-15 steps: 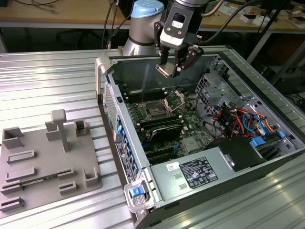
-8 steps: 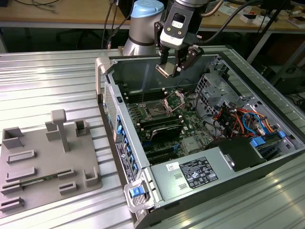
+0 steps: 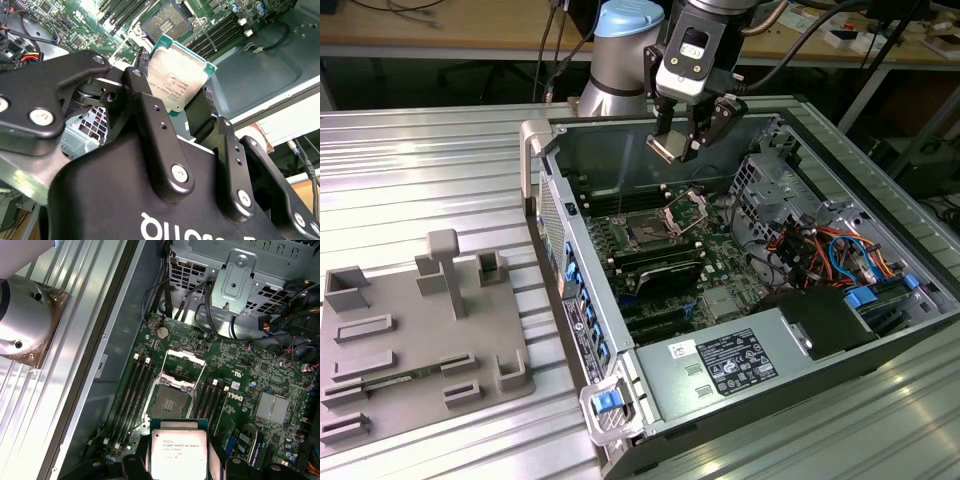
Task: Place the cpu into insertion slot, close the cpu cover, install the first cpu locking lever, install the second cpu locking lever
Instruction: 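Place the cpu into insertion slot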
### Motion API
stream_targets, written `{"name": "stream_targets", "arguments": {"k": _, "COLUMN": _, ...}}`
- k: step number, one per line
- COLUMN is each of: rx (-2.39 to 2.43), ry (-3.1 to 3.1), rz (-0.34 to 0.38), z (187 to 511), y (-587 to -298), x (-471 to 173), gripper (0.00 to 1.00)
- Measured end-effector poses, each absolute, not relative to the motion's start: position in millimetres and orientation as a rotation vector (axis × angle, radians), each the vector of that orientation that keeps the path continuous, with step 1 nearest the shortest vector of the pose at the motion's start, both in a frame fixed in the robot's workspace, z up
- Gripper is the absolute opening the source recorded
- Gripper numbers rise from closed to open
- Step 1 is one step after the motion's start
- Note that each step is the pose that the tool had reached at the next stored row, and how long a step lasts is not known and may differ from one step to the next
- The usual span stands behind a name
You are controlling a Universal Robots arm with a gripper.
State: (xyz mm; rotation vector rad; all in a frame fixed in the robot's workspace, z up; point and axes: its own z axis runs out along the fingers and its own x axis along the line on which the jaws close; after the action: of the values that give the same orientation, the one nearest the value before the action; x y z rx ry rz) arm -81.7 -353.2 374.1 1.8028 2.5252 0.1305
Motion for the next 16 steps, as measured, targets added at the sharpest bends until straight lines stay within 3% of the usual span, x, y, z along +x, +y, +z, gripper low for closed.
{"name": "stream_targets", "arguments": {"k": 16, "rx": 1.978, "ry": 2.39, "rz": 0.12, "z": 358.5, "y": -352.9, "x": -81.7, "gripper": 0.55}}
